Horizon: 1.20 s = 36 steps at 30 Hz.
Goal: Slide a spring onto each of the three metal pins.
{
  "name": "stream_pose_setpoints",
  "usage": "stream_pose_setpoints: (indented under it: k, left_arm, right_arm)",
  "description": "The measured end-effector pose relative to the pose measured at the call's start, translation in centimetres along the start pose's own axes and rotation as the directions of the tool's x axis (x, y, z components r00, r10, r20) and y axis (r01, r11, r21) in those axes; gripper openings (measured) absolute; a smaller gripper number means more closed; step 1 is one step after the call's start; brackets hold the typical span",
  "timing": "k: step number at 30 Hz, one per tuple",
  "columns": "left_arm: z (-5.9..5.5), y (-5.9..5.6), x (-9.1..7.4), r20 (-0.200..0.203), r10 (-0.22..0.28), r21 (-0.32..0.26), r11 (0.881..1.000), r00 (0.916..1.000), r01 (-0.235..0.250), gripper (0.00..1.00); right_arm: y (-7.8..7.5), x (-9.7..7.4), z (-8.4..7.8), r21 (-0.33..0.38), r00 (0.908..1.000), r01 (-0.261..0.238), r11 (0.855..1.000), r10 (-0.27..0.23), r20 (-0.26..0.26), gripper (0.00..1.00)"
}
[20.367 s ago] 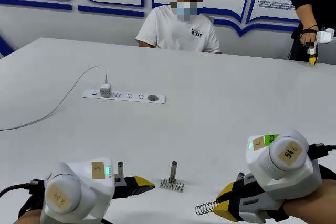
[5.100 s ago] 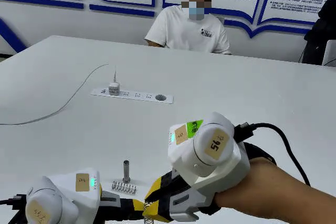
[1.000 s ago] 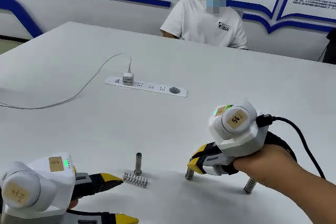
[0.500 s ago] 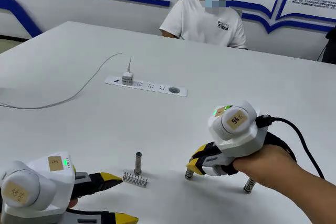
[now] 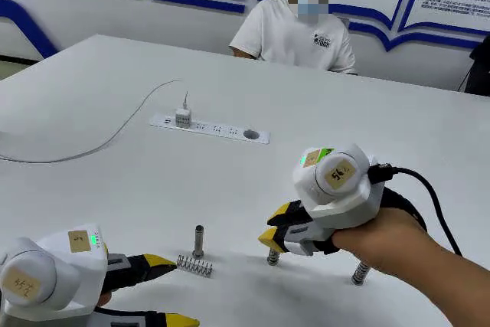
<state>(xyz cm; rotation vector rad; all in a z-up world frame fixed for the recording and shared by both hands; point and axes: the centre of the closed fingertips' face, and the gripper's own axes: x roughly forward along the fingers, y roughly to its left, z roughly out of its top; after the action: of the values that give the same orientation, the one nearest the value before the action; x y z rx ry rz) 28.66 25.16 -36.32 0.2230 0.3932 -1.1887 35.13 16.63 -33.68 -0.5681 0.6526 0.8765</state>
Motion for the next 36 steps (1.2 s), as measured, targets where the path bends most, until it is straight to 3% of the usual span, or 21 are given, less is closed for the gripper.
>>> stream_pose_setpoints:
  k: [11,22,36]
  left_arm:
    - [-0.2,0.0,-0.3,-0.008,0.005,-0.004,1.0,1.0,-0.005,0.51]
    - [-0.2,0.0,-0.2,-0.01,0.003,-0.007,1.0,0.9999,-0.003,0.51]
    - [-0.6,0.4,-0.5,-0.018,0.01,-0.011,1.0,0.9998,-0.01,0.5]
  right_arm:
    - [2.9,2.4,0.2,0.007,0.9964,-0.084,0.996,0.084,0.0,0.17]
    - [5.4,5.2,0.7,0.033,0.9872,-0.159,0.987,0.159,0.003,0.2]
    - [5.8,7.3,0.7,0.066,0.9857,-0.168,0.984,0.168,0.002,0.2]
